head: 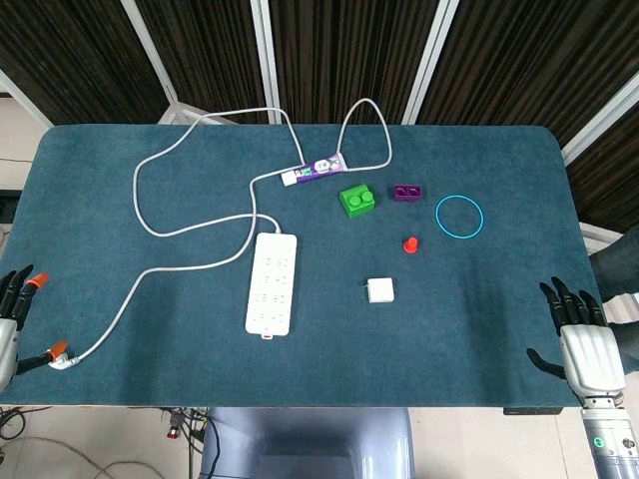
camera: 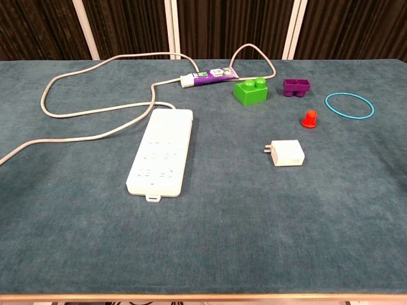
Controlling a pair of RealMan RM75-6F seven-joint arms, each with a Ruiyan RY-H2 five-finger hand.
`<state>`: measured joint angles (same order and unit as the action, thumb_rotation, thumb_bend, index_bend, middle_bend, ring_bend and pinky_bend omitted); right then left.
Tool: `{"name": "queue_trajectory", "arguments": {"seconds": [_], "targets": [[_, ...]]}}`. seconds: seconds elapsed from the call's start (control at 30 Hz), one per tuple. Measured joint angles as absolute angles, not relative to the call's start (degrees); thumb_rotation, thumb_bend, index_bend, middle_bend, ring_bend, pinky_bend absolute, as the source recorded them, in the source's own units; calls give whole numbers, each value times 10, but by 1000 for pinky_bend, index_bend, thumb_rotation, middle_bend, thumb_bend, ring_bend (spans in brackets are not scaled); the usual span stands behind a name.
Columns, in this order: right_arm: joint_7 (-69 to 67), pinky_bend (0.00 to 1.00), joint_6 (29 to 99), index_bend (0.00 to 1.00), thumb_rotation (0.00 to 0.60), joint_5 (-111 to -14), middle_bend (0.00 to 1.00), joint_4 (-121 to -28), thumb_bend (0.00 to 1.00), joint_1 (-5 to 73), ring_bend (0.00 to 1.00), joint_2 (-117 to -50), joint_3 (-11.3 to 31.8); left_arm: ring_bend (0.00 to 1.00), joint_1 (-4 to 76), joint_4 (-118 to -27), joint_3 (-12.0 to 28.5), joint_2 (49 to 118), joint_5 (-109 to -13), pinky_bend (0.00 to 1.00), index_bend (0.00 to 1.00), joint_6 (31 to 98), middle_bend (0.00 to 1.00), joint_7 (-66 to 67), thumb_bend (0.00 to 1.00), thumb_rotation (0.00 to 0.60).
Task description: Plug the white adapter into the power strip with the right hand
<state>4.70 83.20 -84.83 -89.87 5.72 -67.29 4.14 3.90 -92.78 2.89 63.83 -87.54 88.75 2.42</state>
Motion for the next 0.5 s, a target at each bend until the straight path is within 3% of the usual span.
{"name": "queue_trajectory", "arguments": {"seconds": [0.5], "targets": [[40,114,822,27,600,-854,47,-904,264,60,167,-672,34,0,33,-933,29,639,-877,0,127,899,0,35,102,600]]}}
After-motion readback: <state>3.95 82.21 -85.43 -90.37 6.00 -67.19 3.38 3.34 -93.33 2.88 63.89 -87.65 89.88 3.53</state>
